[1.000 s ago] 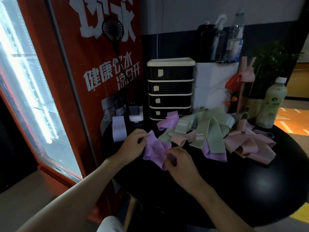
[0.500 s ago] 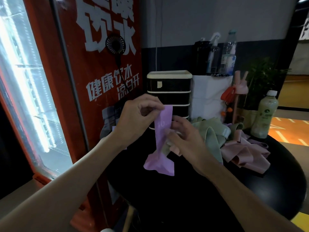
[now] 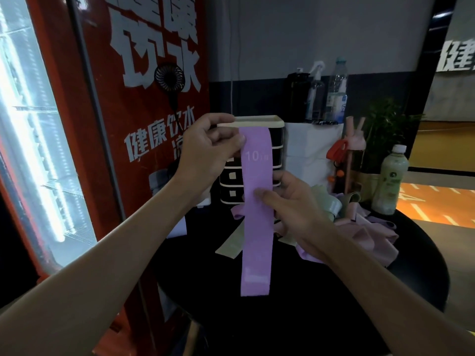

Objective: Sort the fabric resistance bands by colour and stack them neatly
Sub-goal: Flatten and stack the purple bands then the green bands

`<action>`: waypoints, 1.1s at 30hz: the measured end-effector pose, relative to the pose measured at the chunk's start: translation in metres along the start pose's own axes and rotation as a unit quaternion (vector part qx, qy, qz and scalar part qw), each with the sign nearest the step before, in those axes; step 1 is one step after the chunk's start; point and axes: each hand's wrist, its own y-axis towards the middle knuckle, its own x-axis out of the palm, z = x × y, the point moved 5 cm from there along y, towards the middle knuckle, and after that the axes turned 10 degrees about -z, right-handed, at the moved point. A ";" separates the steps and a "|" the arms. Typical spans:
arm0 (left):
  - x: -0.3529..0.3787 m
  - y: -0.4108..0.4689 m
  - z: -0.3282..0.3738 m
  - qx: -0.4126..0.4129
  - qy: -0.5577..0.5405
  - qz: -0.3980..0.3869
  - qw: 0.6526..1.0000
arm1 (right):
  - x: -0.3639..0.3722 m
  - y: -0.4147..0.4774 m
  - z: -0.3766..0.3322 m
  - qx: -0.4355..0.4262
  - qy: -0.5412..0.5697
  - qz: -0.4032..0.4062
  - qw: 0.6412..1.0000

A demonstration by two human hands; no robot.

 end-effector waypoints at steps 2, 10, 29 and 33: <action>-0.002 0.003 -0.003 -0.002 -0.011 0.023 1.000 | 0.001 -0.005 0.013 0.026 0.016 -0.031 0.999; -0.017 -0.008 -0.044 -0.072 0.036 0.076 0.994 | -0.008 -0.054 0.061 0.115 0.058 -0.104 0.986; -0.012 -0.132 -0.118 -0.124 0.205 0.079 0.968 | -0.148 -0.144 0.080 0.215 -0.279 0.028 0.936; 0.003 -0.163 -0.138 -0.124 0.285 0.023 0.950 | -0.162 -0.153 0.082 0.224 -0.368 0.044 0.901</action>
